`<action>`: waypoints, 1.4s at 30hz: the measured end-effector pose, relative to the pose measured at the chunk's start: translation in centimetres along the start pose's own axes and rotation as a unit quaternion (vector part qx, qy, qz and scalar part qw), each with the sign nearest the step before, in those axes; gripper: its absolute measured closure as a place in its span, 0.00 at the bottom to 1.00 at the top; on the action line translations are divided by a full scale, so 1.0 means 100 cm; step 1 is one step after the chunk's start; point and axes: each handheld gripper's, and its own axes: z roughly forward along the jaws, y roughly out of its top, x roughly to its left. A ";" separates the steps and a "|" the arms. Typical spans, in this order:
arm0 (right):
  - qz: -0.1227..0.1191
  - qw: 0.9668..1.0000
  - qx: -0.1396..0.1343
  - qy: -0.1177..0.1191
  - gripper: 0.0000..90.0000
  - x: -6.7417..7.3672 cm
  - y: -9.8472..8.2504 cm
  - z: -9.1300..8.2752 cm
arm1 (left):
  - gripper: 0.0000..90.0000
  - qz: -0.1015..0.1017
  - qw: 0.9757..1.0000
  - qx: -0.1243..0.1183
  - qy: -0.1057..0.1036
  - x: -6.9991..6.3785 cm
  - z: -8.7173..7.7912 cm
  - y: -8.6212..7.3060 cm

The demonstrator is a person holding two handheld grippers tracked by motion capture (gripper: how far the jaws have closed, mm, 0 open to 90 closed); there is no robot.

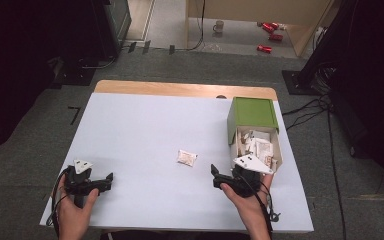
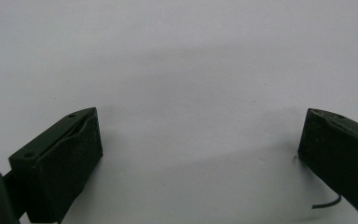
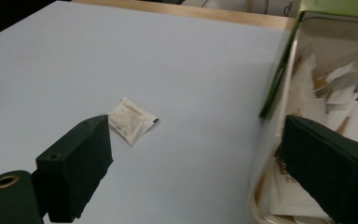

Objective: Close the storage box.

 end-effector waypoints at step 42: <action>0.088 0.991 -0.051 -0.082 0.57 -0.113 -0.020 -0.044 | 0.00 0.000 1.000 0.000 0.000 0.000 0.000 0.000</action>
